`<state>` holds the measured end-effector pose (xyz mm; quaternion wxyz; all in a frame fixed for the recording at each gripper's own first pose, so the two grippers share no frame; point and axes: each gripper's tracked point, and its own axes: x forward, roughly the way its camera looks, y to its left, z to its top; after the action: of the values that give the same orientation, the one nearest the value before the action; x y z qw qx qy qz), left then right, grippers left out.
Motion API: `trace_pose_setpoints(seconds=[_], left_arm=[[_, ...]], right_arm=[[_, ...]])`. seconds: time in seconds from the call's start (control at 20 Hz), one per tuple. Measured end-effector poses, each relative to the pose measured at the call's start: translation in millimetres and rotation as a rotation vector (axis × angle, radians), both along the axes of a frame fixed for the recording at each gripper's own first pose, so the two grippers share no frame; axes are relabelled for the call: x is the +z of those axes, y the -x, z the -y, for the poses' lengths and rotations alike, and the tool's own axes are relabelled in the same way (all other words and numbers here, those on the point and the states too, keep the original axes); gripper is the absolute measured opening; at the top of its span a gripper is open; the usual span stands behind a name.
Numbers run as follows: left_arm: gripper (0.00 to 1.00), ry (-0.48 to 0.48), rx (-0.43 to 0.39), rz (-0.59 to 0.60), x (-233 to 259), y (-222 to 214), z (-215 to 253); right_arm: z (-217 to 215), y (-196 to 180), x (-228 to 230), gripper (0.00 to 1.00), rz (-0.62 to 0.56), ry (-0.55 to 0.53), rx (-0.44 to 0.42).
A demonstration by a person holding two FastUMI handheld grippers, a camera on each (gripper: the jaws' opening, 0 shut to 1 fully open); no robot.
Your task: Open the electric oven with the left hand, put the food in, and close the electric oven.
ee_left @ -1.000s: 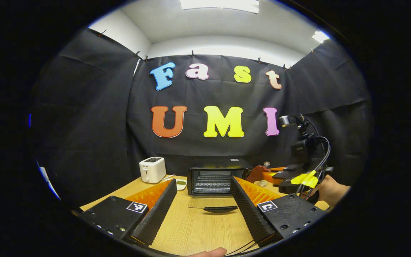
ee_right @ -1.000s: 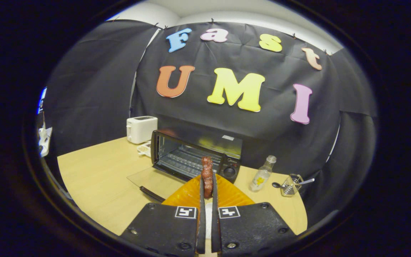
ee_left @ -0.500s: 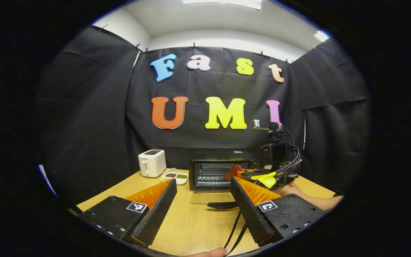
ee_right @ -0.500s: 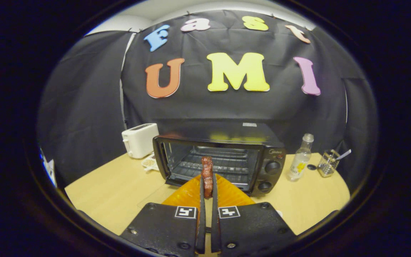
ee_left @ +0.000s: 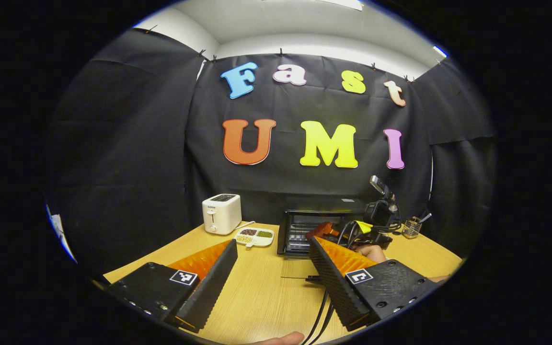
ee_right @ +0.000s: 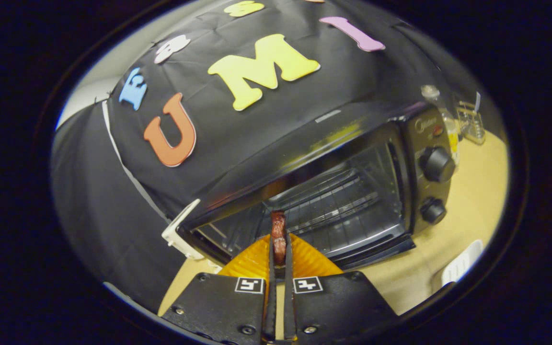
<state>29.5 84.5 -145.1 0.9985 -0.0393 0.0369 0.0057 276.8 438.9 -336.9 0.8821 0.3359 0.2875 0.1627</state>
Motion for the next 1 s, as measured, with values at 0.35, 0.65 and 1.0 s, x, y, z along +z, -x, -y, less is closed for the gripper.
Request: trace_pose_setpoints(seconds=[0.35,0.65,1.0], left_arm=[[0.96,-0.048,0.032,-0.003,-11,-7,-10],[0.96,-0.008,-0.012,-0.038,-28,-8,2],[0.96,0.018,-0.013,-0.108,-48,-4,7]], right_arm=[[-7,-37,-29,0.14,-0.023,-0.050,0.014],[10,-39,-27,0.26,0.035,0.052,-0.003],[56,-27,-10,0.50,0.210,0.354,-0.047]])
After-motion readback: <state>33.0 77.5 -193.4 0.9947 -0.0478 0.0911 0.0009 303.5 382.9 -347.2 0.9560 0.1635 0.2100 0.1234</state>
